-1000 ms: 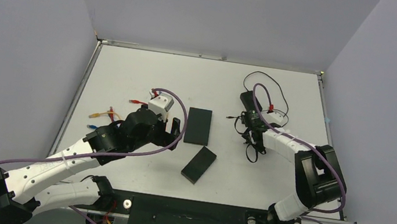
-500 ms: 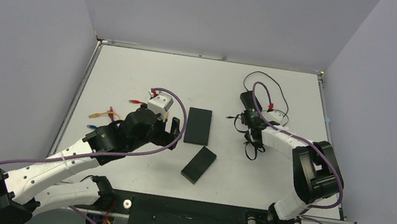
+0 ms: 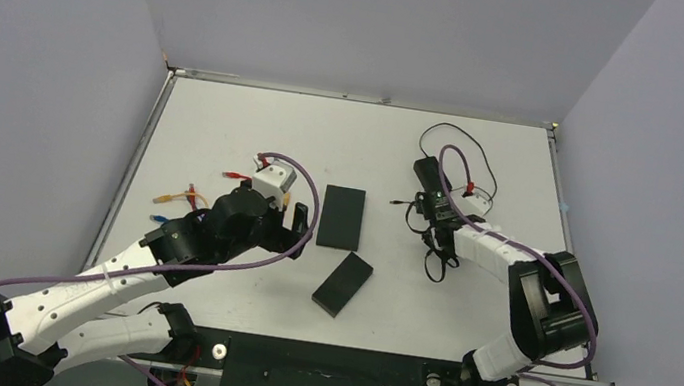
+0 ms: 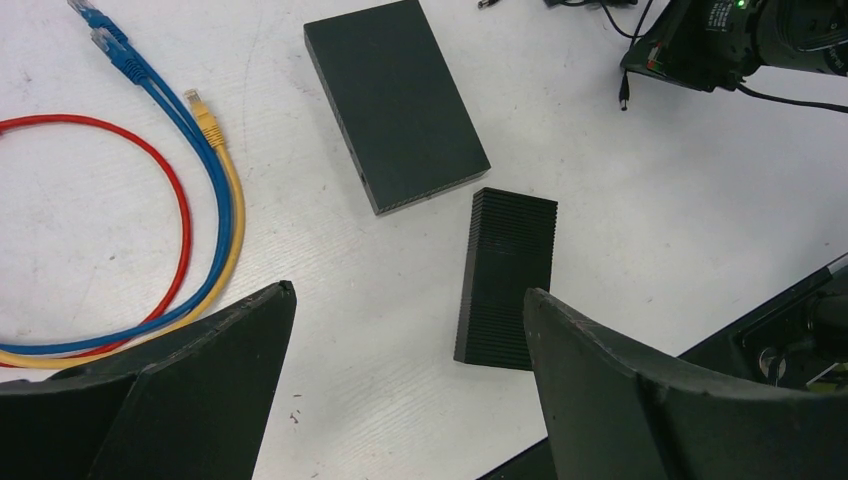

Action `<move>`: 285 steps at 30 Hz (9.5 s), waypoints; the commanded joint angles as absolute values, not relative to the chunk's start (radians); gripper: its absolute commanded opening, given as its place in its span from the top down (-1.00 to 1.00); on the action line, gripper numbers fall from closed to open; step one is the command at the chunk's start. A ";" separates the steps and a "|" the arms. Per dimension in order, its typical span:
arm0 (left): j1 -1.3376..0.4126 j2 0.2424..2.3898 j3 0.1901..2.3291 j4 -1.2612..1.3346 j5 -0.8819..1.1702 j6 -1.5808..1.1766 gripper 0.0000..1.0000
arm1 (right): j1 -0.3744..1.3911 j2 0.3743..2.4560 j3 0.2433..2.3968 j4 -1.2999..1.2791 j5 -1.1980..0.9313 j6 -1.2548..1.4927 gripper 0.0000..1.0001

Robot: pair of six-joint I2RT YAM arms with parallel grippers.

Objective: Insert the plug into the switch port
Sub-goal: Pick up the power from the center of the board.

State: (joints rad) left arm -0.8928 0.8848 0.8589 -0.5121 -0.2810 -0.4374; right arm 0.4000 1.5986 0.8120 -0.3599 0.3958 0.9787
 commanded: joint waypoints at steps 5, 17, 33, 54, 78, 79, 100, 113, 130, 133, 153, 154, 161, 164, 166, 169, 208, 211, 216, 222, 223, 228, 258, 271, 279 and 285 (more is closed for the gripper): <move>-0.886 0.845 0.865 -0.466 -0.261 -0.447 -0.66 | 0.442 1.351 0.781 -0.421 0.475 1.008 1.00; -0.886 0.836 0.891 -0.463 -0.188 -0.446 -0.66 | 0.567 1.074 0.854 -0.584 0.638 0.994 1.00; -0.884 0.904 0.830 -0.219 0.187 -0.508 -0.70 | 0.789 0.988 0.873 -0.595 0.634 1.097 1.00; -0.888 1.073 0.672 0.337 0.435 -0.747 -0.67 | 0.928 0.920 0.842 -0.474 0.588 1.155 1.00; -0.889 1.246 0.673 0.540 0.452 -0.854 -0.27 | 1.024 0.927 0.851 -0.324 0.517 1.079 1.00; -0.889 1.247 0.673 0.543 0.445 -0.859 -0.26 | 1.024 0.927 0.851 -0.322 0.511 1.077 1.00; -0.885 1.264 0.669 0.563 0.437 -0.864 0.44 | 1.061 0.930 0.854 -0.279 0.498 1.047 1.00; -0.880 1.255 0.673 0.537 0.438 -0.847 1.00 | 1.089 0.906 0.846 -0.279 0.523 1.021 1.00; -0.822 1.169 0.699 0.332 0.571 -0.737 1.00 | 1.092 0.770 0.821 -0.410 0.511 0.894 0.11; -0.808 1.158 0.731 0.221 0.635 -0.692 1.00 | 1.092 0.752 0.857 -0.474 0.498 0.796 0.06; -0.773 1.074 0.952 -0.481 0.931 -0.383 1.00 | 1.452 0.932 1.105 -0.587 0.335 -0.027 -0.20; -0.774 1.072 0.951 -0.489 0.935 -0.383 1.00 | 1.476 0.937 1.105 -0.587 0.343 -0.069 -0.21; -0.800 1.058 0.952 -0.535 0.950 -0.357 1.00 | 1.631 0.915 1.090 -0.615 0.349 -0.400 -0.24; -0.820 1.042 0.964 -0.556 0.958 -0.342 1.00 | 1.642 0.904 1.099 -0.636 0.338 -0.477 -0.24; -0.840 1.035 0.964 -0.565 0.960 -0.328 1.00 | 1.643 0.909 1.109 -0.661 0.334 -0.524 -0.24; -0.882 1.025 0.962 -0.574 0.952 -0.307 1.00 | 1.644 0.928 1.124 -0.690 0.322 -0.586 -0.22; -0.962 1.063 0.972 -0.586 0.981 -0.278 1.00 | 1.622 1.088 1.206 -0.758 0.071 -0.803 0.53; -0.963 1.060 0.972 -0.586 0.978 -0.277 1.00 | 1.620 1.097 1.209 -0.759 0.063 -0.805 0.58; -0.963 1.054 0.968 -0.587 0.977 -0.279 1.00 | 1.618 1.107 1.217 -0.768 0.060 -0.804 0.82; -0.963 1.049 0.969 -0.590 0.968 -0.275 1.00 | 1.618 1.110 1.221 -0.777 0.060 -0.798 1.00; -0.963 1.049 0.970 -0.592 0.953 -0.273 1.00 | 1.618 1.110 1.221 -0.779 0.060 -0.794 1.00; -0.962 1.048 0.979 -0.622 0.871 -0.256 0.38 | 1.618 1.100 1.204 -0.782 0.075 -0.769 1.00; -0.730 0.991 0.564 -0.145 0.592 -0.661 -0.04 | 1.017 1.082 0.695 -0.119 0.255 -0.203 1.00; -0.730 1.155 0.453 0.037 0.652 -0.728 -0.03 | 0.832 1.354 0.723 -0.058 0.125 -0.051 1.00; -0.729 1.268 0.425 0.157 0.669 -0.775 -0.02 | 0.799 1.434 0.783 -0.130 0.064 0.011 1.00; -0.729 1.351 0.421 0.228 0.689 -0.785 -0.01 | 0.792 1.465 0.786 -0.135 0.041 0.072 1.00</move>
